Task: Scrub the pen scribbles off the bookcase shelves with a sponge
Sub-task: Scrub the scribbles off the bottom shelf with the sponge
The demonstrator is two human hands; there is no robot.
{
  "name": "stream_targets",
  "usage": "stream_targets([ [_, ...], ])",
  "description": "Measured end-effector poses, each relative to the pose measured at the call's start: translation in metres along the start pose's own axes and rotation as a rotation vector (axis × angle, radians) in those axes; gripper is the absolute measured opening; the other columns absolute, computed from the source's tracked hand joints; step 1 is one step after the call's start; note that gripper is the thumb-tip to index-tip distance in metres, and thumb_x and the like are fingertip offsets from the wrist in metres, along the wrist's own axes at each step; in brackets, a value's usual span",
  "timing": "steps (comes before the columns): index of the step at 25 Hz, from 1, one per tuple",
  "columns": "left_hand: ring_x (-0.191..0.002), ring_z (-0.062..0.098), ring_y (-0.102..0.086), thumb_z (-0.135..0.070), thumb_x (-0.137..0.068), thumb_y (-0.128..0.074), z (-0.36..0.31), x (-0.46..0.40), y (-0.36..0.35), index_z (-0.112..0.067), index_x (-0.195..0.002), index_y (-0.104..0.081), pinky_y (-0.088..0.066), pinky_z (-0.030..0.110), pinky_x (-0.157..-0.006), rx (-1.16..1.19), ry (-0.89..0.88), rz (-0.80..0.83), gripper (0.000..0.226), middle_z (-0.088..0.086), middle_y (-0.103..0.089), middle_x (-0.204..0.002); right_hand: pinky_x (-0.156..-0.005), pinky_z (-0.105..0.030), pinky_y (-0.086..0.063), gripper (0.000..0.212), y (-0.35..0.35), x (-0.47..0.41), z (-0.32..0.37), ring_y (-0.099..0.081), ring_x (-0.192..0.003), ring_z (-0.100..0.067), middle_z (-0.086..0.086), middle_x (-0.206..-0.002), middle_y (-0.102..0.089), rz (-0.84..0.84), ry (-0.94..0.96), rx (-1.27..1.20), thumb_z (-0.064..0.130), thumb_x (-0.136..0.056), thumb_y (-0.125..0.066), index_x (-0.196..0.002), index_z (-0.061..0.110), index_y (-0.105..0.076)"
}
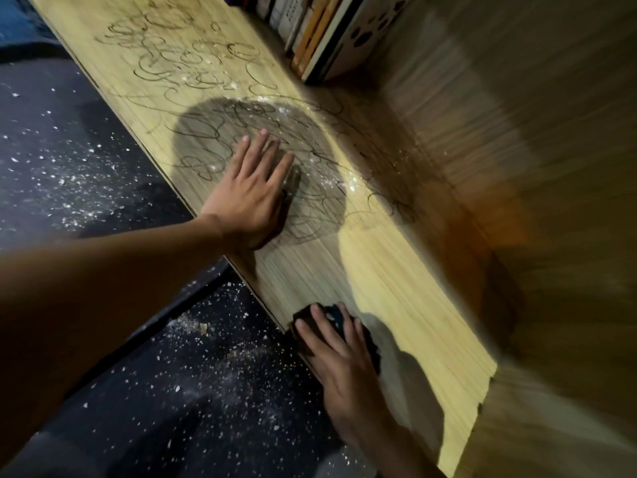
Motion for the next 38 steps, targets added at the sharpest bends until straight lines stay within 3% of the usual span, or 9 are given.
stream_targets([
  [6,-0.148,0.035,0.006,-0.045,-0.097,-0.014,0.0,-0.001,0.003,-0.005,-0.153,-0.014,0.002,0.049,-0.12,0.039,-0.031,-0.04,0.069,0.022,-0.014,-0.159,-0.12,-0.046,-0.004,0.061,-0.018,-0.087,0.044,-0.003,-0.148,-0.02,0.017,-0.156,-0.021,-0.122,0.052,-0.014,0.011,-0.091,-0.044,-0.143,0.041,-0.034],
  [9,-0.149,0.032,0.002,-0.043,-0.098,-0.006,-0.003,0.001,0.006,-0.002,-0.151,-0.019,0.002,0.046,-0.121,0.141,-0.045,-0.044,0.069,0.022,-0.021,-0.157,-0.12,-0.046,-0.007,0.053,-0.011,-0.038,0.016,0.004,-0.148,-0.01,0.029,-0.155,-0.007,-0.085,-0.012,-0.035,0.028,-0.098,-0.028,-0.145,0.052,-0.023],
  [13,-0.149,0.03,0.001,-0.041,-0.1,-0.008,-0.001,-0.001,0.006,0.0,-0.151,-0.019,0.003,0.043,-0.121,0.158,-0.013,-0.037,0.066,0.021,-0.02,-0.157,-0.116,-0.055,-0.017,0.061,0.032,-0.057,-0.081,-0.011,-0.146,-0.032,0.017,-0.157,0.001,-0.176,-0.261,0.072,0.064,-0.089,0.012,-0.144,0.055,-0.011],
  [17,-0.149,0.025,0.006,-0.044,-0.098,-0.001,0.0,-0.003,-0.001,-0.001,-0.153,-0.01,0.008,0.036,-0.12,0.129,-0.021,-0.006,0.07,0.017,-0.011,-0.16,-0.121,-0.046,-0.002,0.053,0.049,-0.144,-0.099,-0.002,-0.148,-0.031,0.002,-0.16,-0.006,-0.319,-0.585,0.053,0.028,-0.1,-0.017,-0.152,0.031,-0.015],
  [21,-0.149,0.024,0.007,-0.044,-0.097,-0.004,-0.001,-0.004,0.001,-0.001,-0.153,-0.008,0.007,0.035,-0.12,0.184,-0.018,0.017,0.071,0.018,-0.01,-0.16,-0.12,-0.042,0.005,0.052,-0.005,-0.099,0.028,0.011,-0.147,-0.021,0.008,-0.159,0.0,-0.163,-0.056,0.07,0.028,-0.1,-0.02,-0.152,0.032,-0.013],
  [24,-0.148,0.023,0.014,-0.047,-0.096,-0.013,0.002,-0.004,0.001,-0.002,-0.153,-0.001,0.008,0.037,-0.12,0.168,-0.005,0.04,0.073,0.017,-0.005,-0.161,-0.12,-0.044,-0.001,0.048,-0.012,-0.025,0.003,-0.002,-0.149,-0.018,0.013,-0.16,-0.008,-0.059,0.098,0.08,0.034,-0.103,-0.028,-0.15,0.041,-0.017],
  [28,-0.147,0.024,0.02,-0.054,-0.09,-0.014,0.001,-0.021,0.002,-0.002,-0.152,0.005,0.009,0.04,-0.121,0.071,-0.074,0.022,0.084,0.019,-0.004,-0.161,-0.118,-0.054,-0.013,0.049,0.038,-0.03,-0.124,-0.012,-0.147,-0.026,0.015,-0.157,-0.012,-0.212,-0.25,0.034,0.064,-0.094,-0.004,-0.142,0.06,-0.011],
  [33,-0.146,0.02,0.021,-0.052,-0.091,-0.01,0.004,-0.032,-0.001,-0.004,-0.153,0.001,0.015,0.035,-0.118,0.048,-0.035,0.0,0.079,0.016,-0.004,-0.161,-0.119,-0.05,-0.008,0.047,0.069,-0.091,-0.166,-0.005,-0.148,-0.027,0.01,-0.16,-0.009,-0.362,-0.613,0.045,0.05,-0.1,-0.017,-0.148,0.046,-0.014],
  [38,-0.147,0.021,0.015,-0.052,-0.092,-0.008,0.006,-0.029,-0.003,-0.004,-0.153,-0.005,0.012,0.036,-0.119,0.032,-0.044,-0.01,0.078,0.017,-0.01,-0.16,-0.11,-0.064,-0.025,0.053,0.009,-0.065,-0.03,-0.023,-0.144,-0.033,0.003,-0.158,-0.016,-0.16,0.002,0.272,0.044,-0.1,-0.01,-0.148,0.034,-0.03],
])
Point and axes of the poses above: each hand's wrist, its own x-axis away from the middle knuckle, its own y-axis out of the back of the hand, z = x × y, the point moved 5 cm from there along -x, towards the middle knuckle
